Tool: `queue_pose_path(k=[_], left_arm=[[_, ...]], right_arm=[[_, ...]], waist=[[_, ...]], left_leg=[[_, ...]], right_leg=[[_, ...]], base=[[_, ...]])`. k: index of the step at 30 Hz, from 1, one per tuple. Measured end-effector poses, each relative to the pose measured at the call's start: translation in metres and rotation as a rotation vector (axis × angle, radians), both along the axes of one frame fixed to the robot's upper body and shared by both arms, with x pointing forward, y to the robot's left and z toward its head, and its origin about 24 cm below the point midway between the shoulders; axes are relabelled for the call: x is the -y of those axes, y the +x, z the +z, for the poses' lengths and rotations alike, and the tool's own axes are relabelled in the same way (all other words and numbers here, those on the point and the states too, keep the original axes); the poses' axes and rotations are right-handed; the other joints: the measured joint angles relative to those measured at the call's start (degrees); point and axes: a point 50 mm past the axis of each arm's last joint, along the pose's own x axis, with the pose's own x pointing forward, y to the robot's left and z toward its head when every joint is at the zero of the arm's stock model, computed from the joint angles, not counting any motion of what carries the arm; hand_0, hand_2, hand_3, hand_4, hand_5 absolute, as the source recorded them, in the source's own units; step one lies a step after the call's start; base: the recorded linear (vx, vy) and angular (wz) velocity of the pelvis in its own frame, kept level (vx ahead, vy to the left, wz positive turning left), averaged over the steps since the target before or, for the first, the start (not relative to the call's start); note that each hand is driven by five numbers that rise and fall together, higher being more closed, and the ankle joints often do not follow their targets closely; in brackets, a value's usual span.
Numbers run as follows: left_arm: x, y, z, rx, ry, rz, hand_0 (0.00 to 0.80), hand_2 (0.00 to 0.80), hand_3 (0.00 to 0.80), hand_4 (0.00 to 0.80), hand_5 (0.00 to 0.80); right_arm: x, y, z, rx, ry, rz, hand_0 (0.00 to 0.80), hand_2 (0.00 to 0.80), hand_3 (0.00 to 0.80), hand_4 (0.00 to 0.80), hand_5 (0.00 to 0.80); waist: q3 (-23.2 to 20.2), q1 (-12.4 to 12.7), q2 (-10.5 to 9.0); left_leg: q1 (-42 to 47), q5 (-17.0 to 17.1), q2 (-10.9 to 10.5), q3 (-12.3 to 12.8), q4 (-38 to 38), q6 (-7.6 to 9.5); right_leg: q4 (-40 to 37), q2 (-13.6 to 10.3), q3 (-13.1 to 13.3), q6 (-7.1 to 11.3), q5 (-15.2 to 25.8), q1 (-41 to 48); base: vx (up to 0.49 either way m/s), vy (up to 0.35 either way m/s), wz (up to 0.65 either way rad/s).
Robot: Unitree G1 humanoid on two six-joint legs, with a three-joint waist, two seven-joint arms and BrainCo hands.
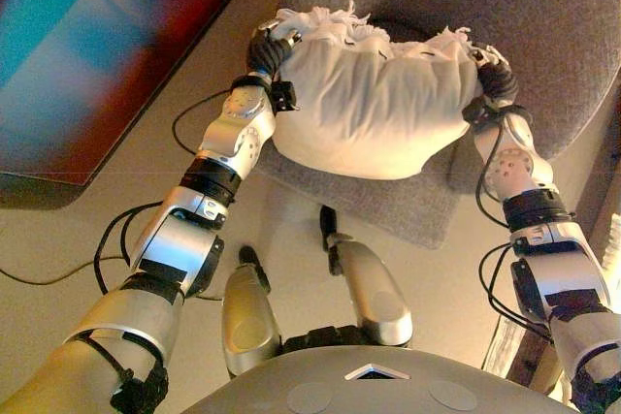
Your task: Pick up the cushion and take it to the sofa
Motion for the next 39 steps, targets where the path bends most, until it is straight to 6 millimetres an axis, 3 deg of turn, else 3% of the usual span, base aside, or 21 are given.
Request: queue_pose_path(k=[8,9,10,25,27,33,39], left_arm=[[-0.004,0.001,-0.006,-0.033,-0.023,0.03,0.8,0.8,0.8,0.8,0.8],[-0.004,0.001,-0.006,-0.034,-0.026,0.032,0.662,0.662,0.662,0.662,0.662],[-0.005,0.002,-0.005,-0.033,-0.028,0.035,0.0,0.0,0.0,0.0,0.0],[-0.006,0.001,-0.006,-0.04,-0.025,0.058,0.0,0.0,0.0,0.0,0.0],[-0.005,0.0,-0.005,-0.033,-0.034,0.057,0.0,0.0,0.0,0.0,0.0],[-0.014,-0.007,-0.026,-0.072,-0.047,0.061,0.0,0.0,0.0,0.0,0.0],[-0.024,-0.017,-0.048,-0.117,-0.058,0.067,0.0,0.0,0.0,0.0,0.0]], right_arm=[[-0.004,0.006,0.002,-0.035,-0.017,0.008,0.775,0.775,0.775,0.775,0.775],[-0.005,0.008,0.003,-0.042,-0.021,0.009,0.135,0.135,0.135,0.135,0.135],[-0.006,0.01,0.006,-0.043,-0.027,0.01,0.0,0.0,0.0,0.0,0.0],[0.003,0.012,0.011,-0.065,-0.047,-0.032,0.0,0.0,0.0,0.0,0.0],[0.004,0.011,0.012,-0.064,-0.045,-0.051,0.0,0.0,0.0,0.0,0.0],[0.013,0.01,0.019,-0.032,-0.012,-0.097,0.0,0.0,0.0,0.0,0.0],[0.024,-0.004,-0.007,-0.09,0.002,-0.118,0.0,0.0,0.0,0.0,0.0]], waist=[[0.0,0.2,0.0],[0.0,0.2,0.0],[0.0,0.2,0.0],[-0.1,2.9,-0.1],[-0.1,2.9,-0.12],[-0.2,2.9,0.05],[-0.2,3.4,0.06]], left_leg=[[0.7,-0.2,0.2,-0.2,-0.4,0.21],[0.7,-0.1,0.2,-0.2,-0.4,0.06],[0.7,0.0,0.2,-0.3,-0.5,-0.11],[3.6,-0.5,0.0,-0.8,-1.0,0.16],[3.7,-0.4,1.1,0.3,-1.1,0.31],[5.2,-0.8,1.7,-0.9,-0.1,-1.13],[8.6,-1.9,1.5,-0.9,0.2,-1.08]], right_leg=[[-1.4,-0.2,-1.3,0.25,0.4,1.3],[-1.4,-0.2,-1.3,-0.07,0.7,1.5],[-1.6,-0.1,-1.3,0.15,1.0,1.5],[-4.3,-0.1,-1.5,0.55,1.0,5.4],[-0.7,-0.5,-1.7,0.66,-0.3,5.0],[2.0,0.2,-1.5,0.2,-2.4,5.4],[3.7,-0.2,-1.4,0.91,-4.3,8.4]], base=[[0.009,-0.001,-0.01],[0.0,0.0,0.0],[0.03,0.02,0.0],[0.053,0.018,0.01],[0.033,0.008,0.02],[0.103,0.01,-0.03],[0.128,0.032,0.03]])
